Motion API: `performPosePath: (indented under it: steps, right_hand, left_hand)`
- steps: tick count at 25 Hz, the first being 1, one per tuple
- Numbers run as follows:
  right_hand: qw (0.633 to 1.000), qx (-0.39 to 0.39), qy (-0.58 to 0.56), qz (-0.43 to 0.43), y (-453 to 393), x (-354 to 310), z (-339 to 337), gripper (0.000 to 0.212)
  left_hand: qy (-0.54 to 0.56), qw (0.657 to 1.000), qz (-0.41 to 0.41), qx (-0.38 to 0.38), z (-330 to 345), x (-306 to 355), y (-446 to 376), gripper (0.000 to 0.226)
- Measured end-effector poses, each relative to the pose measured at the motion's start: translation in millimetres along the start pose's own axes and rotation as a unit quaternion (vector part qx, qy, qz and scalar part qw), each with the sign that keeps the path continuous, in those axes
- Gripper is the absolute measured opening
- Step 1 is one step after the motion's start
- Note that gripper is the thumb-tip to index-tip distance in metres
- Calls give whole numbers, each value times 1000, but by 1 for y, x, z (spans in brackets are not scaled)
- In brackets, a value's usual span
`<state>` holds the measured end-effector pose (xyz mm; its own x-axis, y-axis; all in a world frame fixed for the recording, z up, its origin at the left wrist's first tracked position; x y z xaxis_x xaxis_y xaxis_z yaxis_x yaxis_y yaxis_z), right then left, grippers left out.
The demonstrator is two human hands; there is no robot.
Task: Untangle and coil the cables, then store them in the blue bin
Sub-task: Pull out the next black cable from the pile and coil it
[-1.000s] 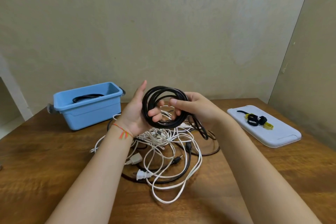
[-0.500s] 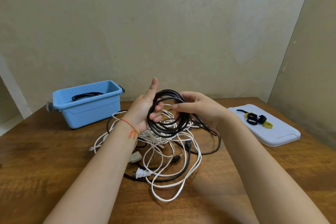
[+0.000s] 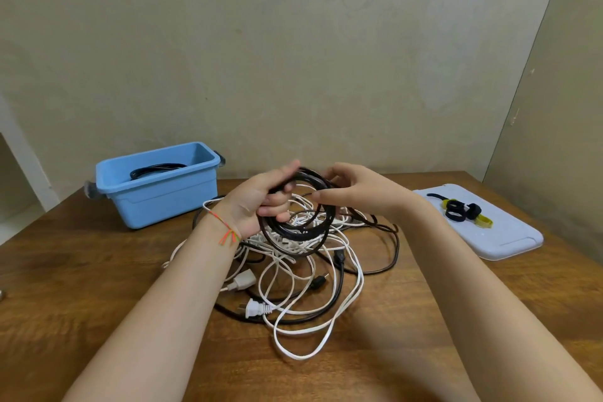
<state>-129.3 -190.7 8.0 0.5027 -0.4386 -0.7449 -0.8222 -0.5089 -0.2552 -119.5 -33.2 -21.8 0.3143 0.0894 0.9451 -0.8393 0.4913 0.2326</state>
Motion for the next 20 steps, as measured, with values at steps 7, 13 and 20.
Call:
performPosePath:
  steps: [7,13,20]
  right_hand:
    - [1000,-10,30,3,-5,-4,11,23]
    - [985,-42,167,2,-9,-4,12,17]
    - [989,21,146,-23,-13,12,-2,34]
  left_hand:
    - [58,993,68,73,-5,-6,-4,51]
    - [-107,994,-20,31,1,-14,-1,40]
    - [-236,971,2,43,0,-1,-12,14]
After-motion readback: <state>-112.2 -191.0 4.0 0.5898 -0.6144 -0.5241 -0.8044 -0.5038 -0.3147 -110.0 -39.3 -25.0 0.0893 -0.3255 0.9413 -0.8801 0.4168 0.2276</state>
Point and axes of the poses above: each hand's wrist, its own y-axis away from the middle knuckle, its own z-axis out of the palm, x = y × z, the point moved 6 cm from there along -y, towards the middle knuckle, and after that the axes turned 13 degrees about -z, right-handed, at the moved point
